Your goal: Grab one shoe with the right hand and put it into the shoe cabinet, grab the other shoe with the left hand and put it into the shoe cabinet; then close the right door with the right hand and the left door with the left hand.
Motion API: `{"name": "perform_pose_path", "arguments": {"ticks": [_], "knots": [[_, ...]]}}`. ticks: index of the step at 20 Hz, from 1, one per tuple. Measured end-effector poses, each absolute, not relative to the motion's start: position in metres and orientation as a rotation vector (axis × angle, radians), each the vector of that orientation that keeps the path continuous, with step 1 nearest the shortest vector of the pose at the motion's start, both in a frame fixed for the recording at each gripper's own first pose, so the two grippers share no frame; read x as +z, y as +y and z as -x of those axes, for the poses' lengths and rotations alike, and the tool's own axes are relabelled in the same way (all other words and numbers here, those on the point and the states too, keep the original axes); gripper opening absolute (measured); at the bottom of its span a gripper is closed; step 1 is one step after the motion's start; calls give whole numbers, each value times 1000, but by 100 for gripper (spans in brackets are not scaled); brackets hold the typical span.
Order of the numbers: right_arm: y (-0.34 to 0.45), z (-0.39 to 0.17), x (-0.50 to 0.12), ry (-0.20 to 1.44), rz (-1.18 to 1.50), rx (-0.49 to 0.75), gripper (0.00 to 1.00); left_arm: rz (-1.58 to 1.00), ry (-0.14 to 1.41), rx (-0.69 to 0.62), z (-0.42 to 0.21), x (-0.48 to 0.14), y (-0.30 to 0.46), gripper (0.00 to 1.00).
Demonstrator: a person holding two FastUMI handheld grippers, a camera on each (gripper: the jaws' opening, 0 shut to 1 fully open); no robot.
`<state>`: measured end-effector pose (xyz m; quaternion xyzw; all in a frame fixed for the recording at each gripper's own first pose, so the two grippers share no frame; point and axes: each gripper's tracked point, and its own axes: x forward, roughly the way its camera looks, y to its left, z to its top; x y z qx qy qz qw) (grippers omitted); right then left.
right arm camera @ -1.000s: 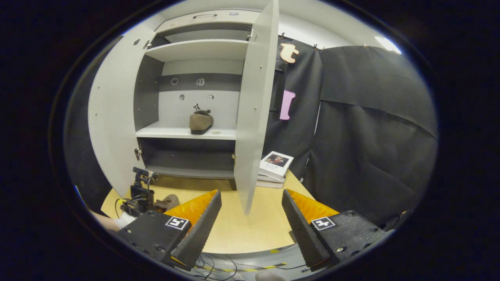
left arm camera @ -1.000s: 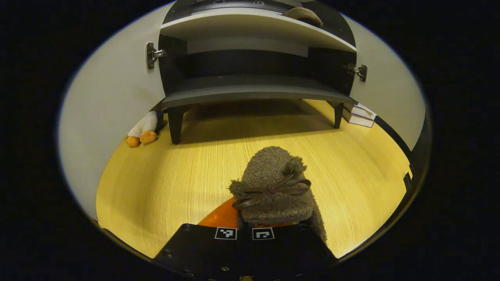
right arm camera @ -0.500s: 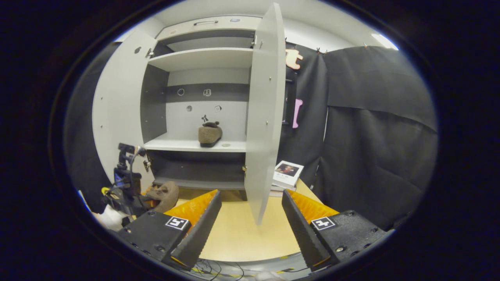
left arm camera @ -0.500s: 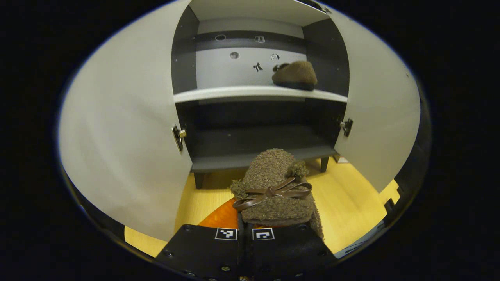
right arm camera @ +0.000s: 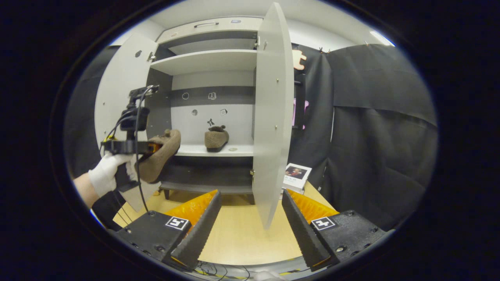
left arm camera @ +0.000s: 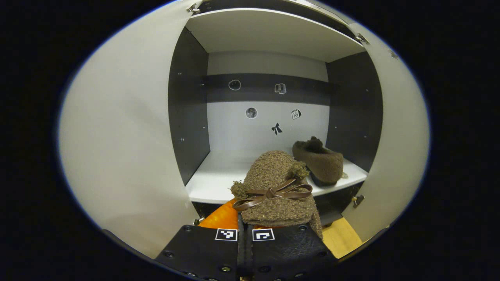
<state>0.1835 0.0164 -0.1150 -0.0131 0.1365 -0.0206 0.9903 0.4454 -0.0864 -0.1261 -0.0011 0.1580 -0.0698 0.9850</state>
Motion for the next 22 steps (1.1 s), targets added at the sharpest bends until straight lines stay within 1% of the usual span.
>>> {"name": "perform_pose_path", "arguments": {"ticks": [4,8,11,14,17,19,20,21,22], "knots": [[14,-183,-116,280,23,-41,99,-8,272,-98,-510,-104,-88,0],[9,-179,-119,295,27,-53,99,8,300,-87,-569,-108,-102,0],[5,-177,-119,296,9,-68,99,-37,353,-60,-601,-127,-105,0],[-4,-176,-125,315,4,-91,99,-28,461,-41,-616,-157,-108,0],[-10,-175,-130,331,-12,-108,99,-56,539,-27,-620,-171,-105,0],[-12,-175,-134,342,-16,-110,99,-86,590,-52,-618,-179,-107,2],[-11,-176,-135,347,-18,-109,99,-99,600,-49,-616,-179,-106,13],[-10,-176,-136,352,-19,-106,99,-99,596,-65,-617,-179,-109,17],[-9,-177,-136,355,-21,-102,99,-102,596,-71,-615,-175,-108,12]]}}
